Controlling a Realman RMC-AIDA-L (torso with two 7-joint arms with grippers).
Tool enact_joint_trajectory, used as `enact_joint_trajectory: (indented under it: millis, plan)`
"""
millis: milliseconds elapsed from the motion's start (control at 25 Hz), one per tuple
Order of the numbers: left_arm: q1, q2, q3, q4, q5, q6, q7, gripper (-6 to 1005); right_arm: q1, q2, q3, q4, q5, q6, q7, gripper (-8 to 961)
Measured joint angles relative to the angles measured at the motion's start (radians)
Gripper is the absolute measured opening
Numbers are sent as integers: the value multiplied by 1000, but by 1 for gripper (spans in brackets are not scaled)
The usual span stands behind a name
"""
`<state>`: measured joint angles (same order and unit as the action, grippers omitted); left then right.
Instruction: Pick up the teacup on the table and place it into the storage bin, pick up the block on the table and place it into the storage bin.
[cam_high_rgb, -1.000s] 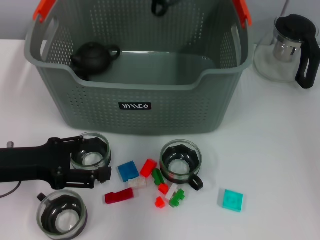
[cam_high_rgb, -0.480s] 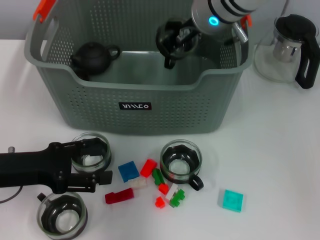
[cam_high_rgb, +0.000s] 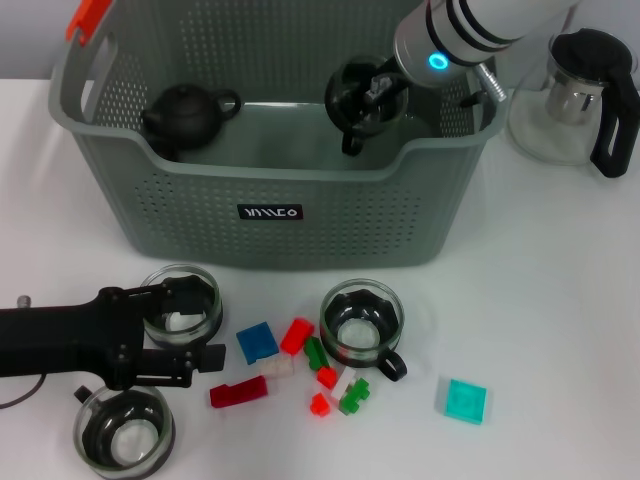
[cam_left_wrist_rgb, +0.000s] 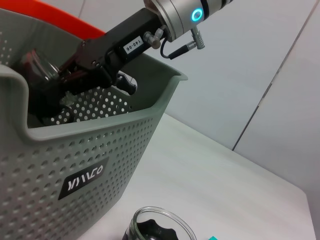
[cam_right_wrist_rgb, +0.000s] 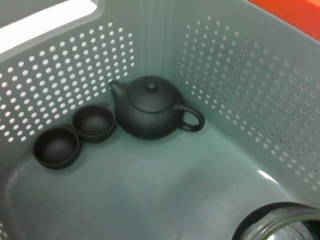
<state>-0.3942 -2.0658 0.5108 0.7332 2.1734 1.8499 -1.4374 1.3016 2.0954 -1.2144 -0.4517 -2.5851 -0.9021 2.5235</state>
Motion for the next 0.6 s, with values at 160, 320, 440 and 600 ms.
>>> enact_joint_trajectory:
  millis: [160, 320, 440, 600]
  plan:
    - [0, 0, 0, 0, 0, -7, 0, 891, 0, 0, -4, 2, -1, -2, 1, 143]
    - [0, 0, 0, 0, -1, -12, 0, 891, 0, 0, -18, 12, -1, -1, 5, 154]
    - [0, -1, 0, 0, -3, -14, 0, 890, -7, -3, -12, -3, 7, -1, 1, 162]
    - [3, -1, 0, 0, -3, -25, 0, 890, -98, 0, 24, -191, 103, -35, -66, 237]
